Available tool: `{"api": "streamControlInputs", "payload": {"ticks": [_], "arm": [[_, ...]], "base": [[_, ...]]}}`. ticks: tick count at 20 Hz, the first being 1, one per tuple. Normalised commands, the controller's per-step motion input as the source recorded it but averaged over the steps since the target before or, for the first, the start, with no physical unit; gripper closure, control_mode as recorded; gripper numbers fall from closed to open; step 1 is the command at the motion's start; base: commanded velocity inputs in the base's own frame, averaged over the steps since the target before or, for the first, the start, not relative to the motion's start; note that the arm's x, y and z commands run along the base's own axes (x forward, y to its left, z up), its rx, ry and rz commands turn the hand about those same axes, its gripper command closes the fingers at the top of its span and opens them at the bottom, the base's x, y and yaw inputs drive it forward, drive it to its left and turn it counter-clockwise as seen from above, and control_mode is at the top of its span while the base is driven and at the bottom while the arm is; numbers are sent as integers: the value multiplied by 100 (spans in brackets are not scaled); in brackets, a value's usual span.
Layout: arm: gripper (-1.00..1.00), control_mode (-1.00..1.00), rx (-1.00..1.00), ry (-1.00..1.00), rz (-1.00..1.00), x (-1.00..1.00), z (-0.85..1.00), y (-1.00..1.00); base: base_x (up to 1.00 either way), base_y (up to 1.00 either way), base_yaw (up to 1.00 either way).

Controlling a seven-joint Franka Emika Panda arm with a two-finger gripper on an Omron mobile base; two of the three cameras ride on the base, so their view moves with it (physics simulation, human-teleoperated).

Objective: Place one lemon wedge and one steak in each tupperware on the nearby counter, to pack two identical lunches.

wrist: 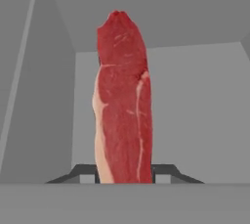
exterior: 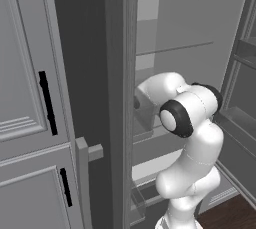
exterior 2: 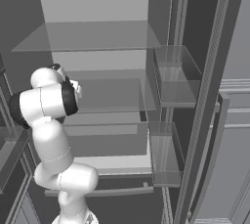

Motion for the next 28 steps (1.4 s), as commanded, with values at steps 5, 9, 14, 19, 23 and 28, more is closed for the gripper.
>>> {"api": "streamControlInputs", "payload": {"ticks": [5,9,14,19,23,28], "arm": [[100,-100,3,-5,-1,-28,9,-15],[100,-100,11,-24,-11,-95,91,-61],[100,-100,5,-30,-14,-100,85,-78],[100,-100,2,-32,-9,-100,59,-80],[100,-100,13,-24,-9,-100,100,-84],[100,-100,11,-15,-2,-100,100,-64]], "base": [[0,0,0],[0,0,0],[0,0,0],[0,0,0],[0,0,0],[0,0,0]]}}
